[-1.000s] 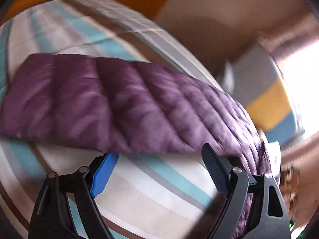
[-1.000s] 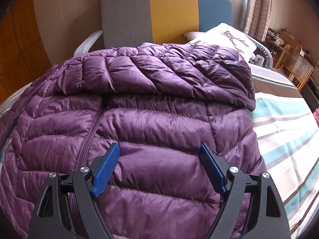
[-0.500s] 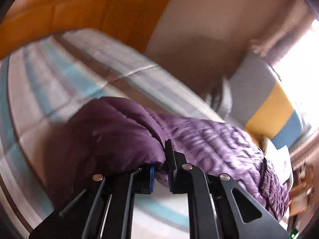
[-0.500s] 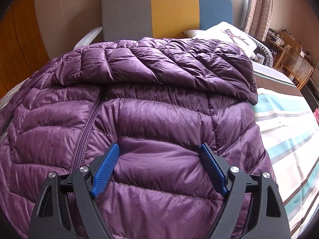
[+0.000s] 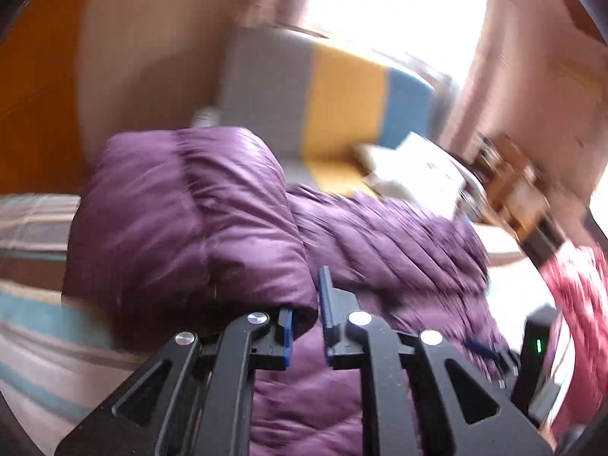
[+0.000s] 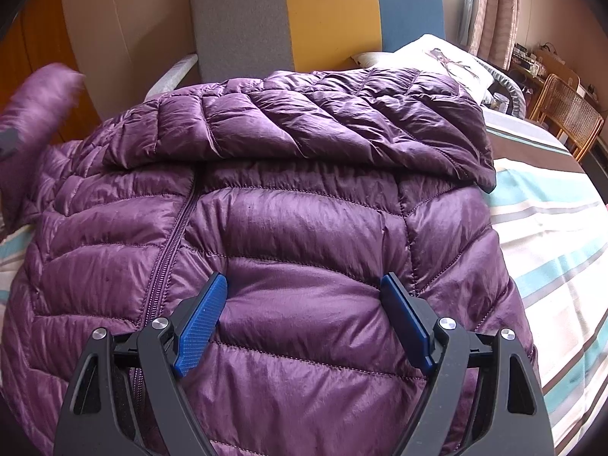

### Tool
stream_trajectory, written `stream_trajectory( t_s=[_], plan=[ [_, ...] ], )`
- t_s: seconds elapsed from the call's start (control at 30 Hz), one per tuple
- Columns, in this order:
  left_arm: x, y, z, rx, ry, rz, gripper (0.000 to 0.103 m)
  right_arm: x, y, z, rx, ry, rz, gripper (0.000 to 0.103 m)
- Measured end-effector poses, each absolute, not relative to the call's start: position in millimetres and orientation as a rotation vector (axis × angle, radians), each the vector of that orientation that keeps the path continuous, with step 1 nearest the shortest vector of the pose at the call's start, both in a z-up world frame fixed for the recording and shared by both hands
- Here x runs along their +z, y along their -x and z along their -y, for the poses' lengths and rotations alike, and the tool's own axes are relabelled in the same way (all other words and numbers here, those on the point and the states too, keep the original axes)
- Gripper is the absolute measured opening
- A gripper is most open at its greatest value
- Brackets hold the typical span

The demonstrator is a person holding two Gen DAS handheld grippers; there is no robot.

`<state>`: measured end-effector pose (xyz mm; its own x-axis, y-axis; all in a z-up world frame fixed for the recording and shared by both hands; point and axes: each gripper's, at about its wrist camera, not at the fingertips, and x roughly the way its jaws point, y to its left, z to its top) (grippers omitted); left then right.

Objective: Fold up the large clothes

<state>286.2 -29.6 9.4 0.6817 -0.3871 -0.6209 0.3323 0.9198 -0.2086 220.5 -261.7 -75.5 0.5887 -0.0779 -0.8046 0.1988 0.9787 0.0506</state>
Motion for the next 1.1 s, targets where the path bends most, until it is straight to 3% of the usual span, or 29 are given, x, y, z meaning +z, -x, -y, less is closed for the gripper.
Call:
stream_trajectory(
  t_s=[0.03,0.1,0.23,0.5,0.73,1.0,1.03,1.1],
  plan=[
    [4,-284,39,-0.434,0.062,-0.733,0.036,-76,-220,262,-0.159,-0.145,-0.928,0.082],
    [-6,-277,49,-0.461,0.047,-0.749,0.050,-76,-219,264,-0.154,-0.155,-0.927,0.082],
    [-13,-263,40,-0.485,0.080,-0.764,0.058,-72,-220,268,-0.138,-0.177,-0.926,0.082],
    [-21,-242,-16,-0.411,0.175,-0.755,0.059,-31,-221,257,-0.028,-0.243,-0.820,0.069],
    [-43,-232,-40,-0.309,0.193,-0.777,0.058,10,-253,182,0.181,-0.210,-0.760,0.069],
    [-69,-233,-52,-0.300,0.232,-0.829,0.059,7,-304,113,0.185,-0.049,-0.790,0.071],
    [-70,-234,-53,-0.302,0.237,-0.834,0.059,2,-310,109,0.169,-0.023,-0.805,0.069],
    [-70,-236,-51,-0.301,0.237,-0.833,0.059,-5,-313,110,0.157,-0.019,-0.828,0.037]
  ],
)
